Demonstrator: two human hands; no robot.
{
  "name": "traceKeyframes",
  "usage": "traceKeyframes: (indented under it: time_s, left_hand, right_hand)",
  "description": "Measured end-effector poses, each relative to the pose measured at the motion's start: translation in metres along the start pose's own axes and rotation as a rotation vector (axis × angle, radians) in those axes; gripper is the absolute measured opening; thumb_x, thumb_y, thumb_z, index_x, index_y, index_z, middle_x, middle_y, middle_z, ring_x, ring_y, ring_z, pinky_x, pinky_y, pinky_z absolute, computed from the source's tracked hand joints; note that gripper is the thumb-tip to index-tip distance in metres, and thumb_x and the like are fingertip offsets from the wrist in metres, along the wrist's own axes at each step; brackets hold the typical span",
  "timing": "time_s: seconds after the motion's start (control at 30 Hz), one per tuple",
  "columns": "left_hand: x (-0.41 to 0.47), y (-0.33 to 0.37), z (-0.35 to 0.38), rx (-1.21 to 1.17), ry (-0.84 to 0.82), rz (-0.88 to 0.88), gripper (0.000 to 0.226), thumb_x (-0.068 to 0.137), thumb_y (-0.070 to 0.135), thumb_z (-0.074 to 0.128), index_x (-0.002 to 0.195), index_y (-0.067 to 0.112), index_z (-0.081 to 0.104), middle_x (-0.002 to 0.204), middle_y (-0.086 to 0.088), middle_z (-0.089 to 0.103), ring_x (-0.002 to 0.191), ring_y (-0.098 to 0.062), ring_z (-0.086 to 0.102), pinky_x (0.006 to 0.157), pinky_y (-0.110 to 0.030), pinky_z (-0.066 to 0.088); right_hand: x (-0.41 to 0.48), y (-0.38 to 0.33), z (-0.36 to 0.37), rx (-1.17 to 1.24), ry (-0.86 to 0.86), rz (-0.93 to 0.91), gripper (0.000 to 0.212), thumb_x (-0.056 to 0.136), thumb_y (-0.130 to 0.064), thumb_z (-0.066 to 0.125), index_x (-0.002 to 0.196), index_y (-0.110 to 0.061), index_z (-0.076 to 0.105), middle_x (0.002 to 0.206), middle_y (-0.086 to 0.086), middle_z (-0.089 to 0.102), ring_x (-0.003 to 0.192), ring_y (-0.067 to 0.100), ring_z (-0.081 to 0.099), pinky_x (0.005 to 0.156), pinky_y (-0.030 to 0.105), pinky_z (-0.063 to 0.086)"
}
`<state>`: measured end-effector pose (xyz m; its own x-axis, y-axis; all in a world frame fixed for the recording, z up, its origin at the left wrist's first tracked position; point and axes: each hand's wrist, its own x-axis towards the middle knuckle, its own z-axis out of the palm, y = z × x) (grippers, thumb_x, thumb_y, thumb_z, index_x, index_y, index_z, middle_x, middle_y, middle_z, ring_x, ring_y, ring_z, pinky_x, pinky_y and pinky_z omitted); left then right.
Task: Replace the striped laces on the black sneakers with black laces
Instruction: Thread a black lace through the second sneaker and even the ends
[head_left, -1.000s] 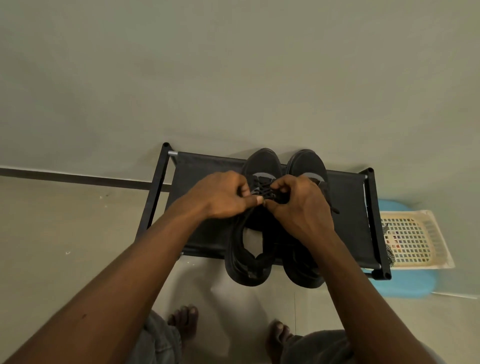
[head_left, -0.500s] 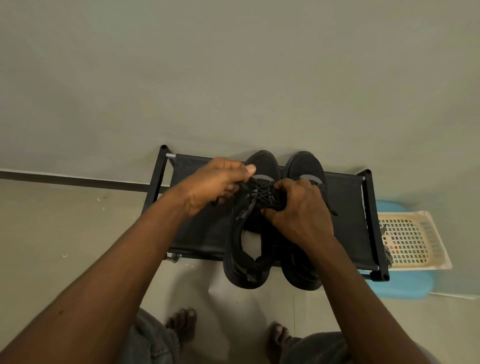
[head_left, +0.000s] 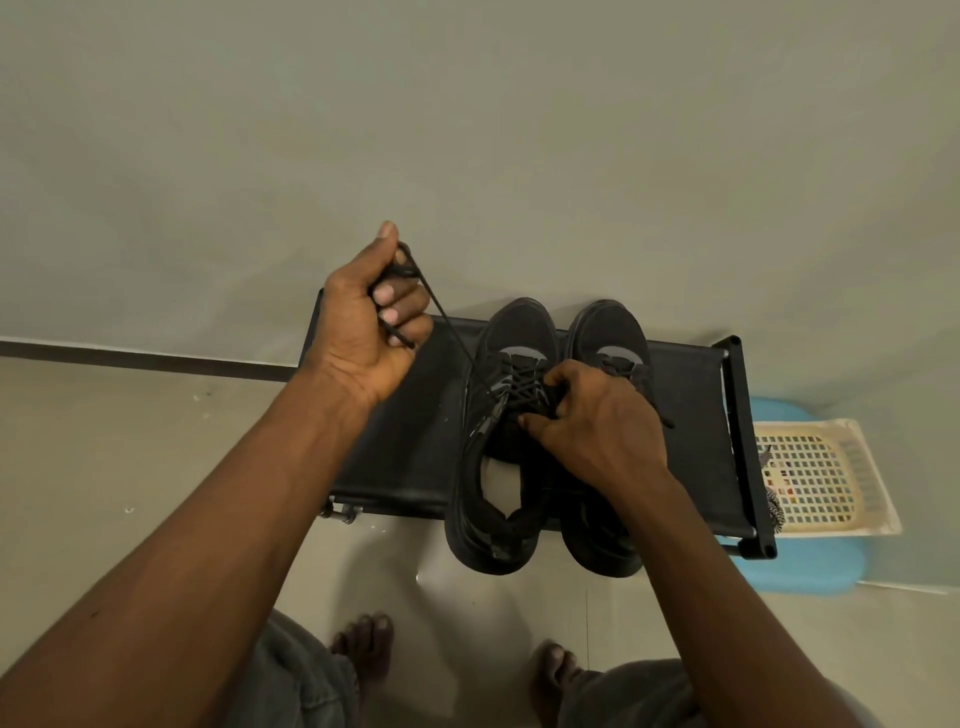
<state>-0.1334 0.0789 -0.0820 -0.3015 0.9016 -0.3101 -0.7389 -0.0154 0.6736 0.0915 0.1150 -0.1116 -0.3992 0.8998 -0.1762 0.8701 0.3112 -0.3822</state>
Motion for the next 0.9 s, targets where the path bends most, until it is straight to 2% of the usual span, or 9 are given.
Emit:
traceKeyframes:
  time_s: [0.1,0.23,0.3,0.4,0.53,0.6,0.73,0.8,0.9]
  left_hand:
    - [0.0,0.004,-0.001,0.118,0.164,0.103,0.036,0.105,0.036,0.056,0.072,0.023,0.047,0.048,0.011,0.03,0.042,-0.004,0.022,0.039,-0.02,0.017]
    - [-0.007,0.003,-0.007,1.208,0.291,0.269,0.042,0.101,0.062,0.051,0.091,0.023,0.062,0.069,0.012,0.06,0.064,-0.009,0.054,0.062,-0.033,0.042]
    - [-0.01,-0.002,-0.008,1.47,0.286,0.218,0.052,0.1,0.068,0.037,0.104,0.023,0.063,0.091,0.002,0.069,0.088,-0.02,0.063,0.08,-0.039,0.047]
    - [-0.01,-0.007,-0.003,1.447,0.192,0.238,0.054,0.093,0.043,0.028,0.1,0.019,0.075,0.106,0.001,0.074,0.105,-0.021,0.065,0.095,-0.034,0.048]
    - [-0.011,-0.016,0.001,1.402,-0.04,0.2,0.039,0.103,0.007,0.04,0.124,0.015,0.072,0.092,0.006,0.074,0.081,-0.019,0.07,0.09,-0.04,0.059]
    - [-0.015,-0.024,0.003,1.385,-0.186,0.159,0.044,0.106,-0.002,0.038,0.141,0.014,0.059,0.103,0.003,0.075,0.077,-0.012,0.073,0.088,-0.037,0.06]
    - [-0.018,-0.039,0.008,1.431,-0.354,0.163,0.054,0.109,0.005,0.044,0.159,0.021,0.032,0.129,0.003,0.069,0.08,-0.004,0.076,0.068,-0.021,0.059]
    - [-0.017,-0.04,0.009,1.456,-0.368,0.21,0.043,0.109,0.011,0.048,0.152,0.018,0.046,0.123,0.002,0.074,0.076,-0.003,0.075,0.062,-0.014,0.055]
    - [-0.018,-0.039,0.01,1.49,-0.333,0.317,0.025,0.108,0.028,0.054,0.116,0.018,0.074,0.083,0.006,0.078,0.056,-0.005,0.069,0.061,-0.026,0.056]
  right_hand:
    - [-0.001,0.0,0.0,-0.004,0.004,0.003,0.049,0.083,-0.052,0.075,0.123,-0.027,0.062,0.099,-0.003,0.072,0.094,0.021,0.067,0.078,0.032,0.052]
    - [-0.001,0.001,0.0,0.014,0.006,-0.013,0.053,0.082,-0.053,0.076,0.125,-0.026,0.061,0.105,-0.002,0.067,0.096,0.021,0.065,0.079,0.034,0.053]
    - [-0.001,0.002,0.0,0.045,0.009,-0.03,0.054,0.082,-0.053,0.078,0.125,-0.025,0.061,0.106,-0.002,0.06,0.096,0.02,0.061,0.079,0.035,0.051]
    - [0.0,0.002,0.0,0.18,0.033,-0.04,0.045,0.084,-0.05,0.078,0.118,-0.024,0.064,0.095,-0.004,0.057,0.086,0.015,0.058,0.073,0.031,0.046]
    - [0.004,0.006,-0.004,0.341,0.073,0.007,0.028,0.09,-0.041,0.075,0.111,-0.024,0.069,0.078,-0.006,0.063,0.078,0.009,0.062,0.076,0.036,0.056]
    - [0.004,0.008,-0.006,0.373,0.1,0.025,0.023,0.091,-0.038,0.074,0.109,-0.024,0.07,0.076,-0.006,0.064,0.075,0.005,0.062,0.073,0.031,0.055]
    - [0.004,0.009,-0.007,0.4,0.083,0.02,0.021,0.092,-0.036,0.072,0.109,-0.024,0.07,0.075,-0.007,0.066,0.071,0.004,0.063,0.067,0.026,0.053]
    - [0.004,0.009,-0.008,0.379,0.053,0.015,0.019,0.091,-0.036,0.073,0.106,-0.024,0.069,0.073,-0.007,0.066,0.07,0.004,0.064,0.066,0.027,0.053]
    - [0.003,0.012,-0.009,0.327,0.008,0.019,0.02,0.087,-0.038,0.079,0.093,-0.025,0.066,0.07,-0.006,0.066,0.067,0.006,0.064,0.065,0.029,0.054]
